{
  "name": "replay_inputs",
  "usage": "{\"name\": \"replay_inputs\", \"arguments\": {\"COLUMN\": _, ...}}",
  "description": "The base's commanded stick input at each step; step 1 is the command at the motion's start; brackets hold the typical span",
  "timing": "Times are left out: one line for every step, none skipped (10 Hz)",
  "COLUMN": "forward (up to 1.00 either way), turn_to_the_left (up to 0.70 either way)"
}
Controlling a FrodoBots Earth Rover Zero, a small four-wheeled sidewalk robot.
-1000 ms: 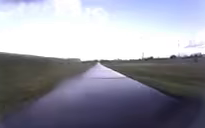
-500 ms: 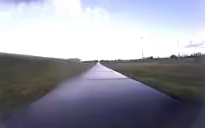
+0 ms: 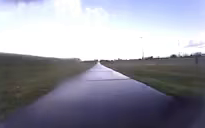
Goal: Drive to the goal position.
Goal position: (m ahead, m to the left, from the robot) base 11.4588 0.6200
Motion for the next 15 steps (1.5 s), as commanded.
{"name": "replay_inputs", "arguments": {"forward": 0.45, "turn_to_the_left": 0.0}}
{"name": "replay_inputs", "arguments": {"forward": 0.45, "turn_to_the_left": 0.0}}
{"name": "replay_inputs", "arguments": {"forward": 0.45, "turn_to_the_left": 0.0}}
{"name": "replay_inputs", "arguments": {"forward": 0.45, "turn_to_the_left": 0.0}}
{"name": "replay_inputs", "arguments": {"forward": 0.45, "turn_to_the_left": 0.0}}
{"name": "replay_inputs", "arguments": {"forward": 0.45, "turn_to_the_left": 0.0}}
{"name": "replay_inputs", "arguments": {"forward": 0.45, "turn_to_the_left": 0.0}}
{"name": "replay_inputs", "arguments": {"forward": 0.45, "turn_to_the_left": 0.0}}
{"name": "replay_inputs", "arguments": {"forward": 0.45, "turn_to_the_left": 0.0}}
{"name": "replay_inputs", "arguments": {"forward": 0.45, "turn_to_the_left": 0.0}}
{"name": "replay_inputs", "arguments": {"forward": 0.45, "turn_to_the_left": 0.0}}
{"name": "replay_inputs", "arguments": {"forward": 0.45, "turn_to_the_left": 0.0}}
{"name": "replay_inputs", "arguments": {"forward": 0.45, "turn_to_the_left": 0.0}}
{"name": "replay_inputs", "arguments": {"forward": 0.45, "turn_to_the_left": 0.0}}
{"name": "replay_inputs", "arguments": {"forward": 0.45, "turn_to_the_left": 0.0}}
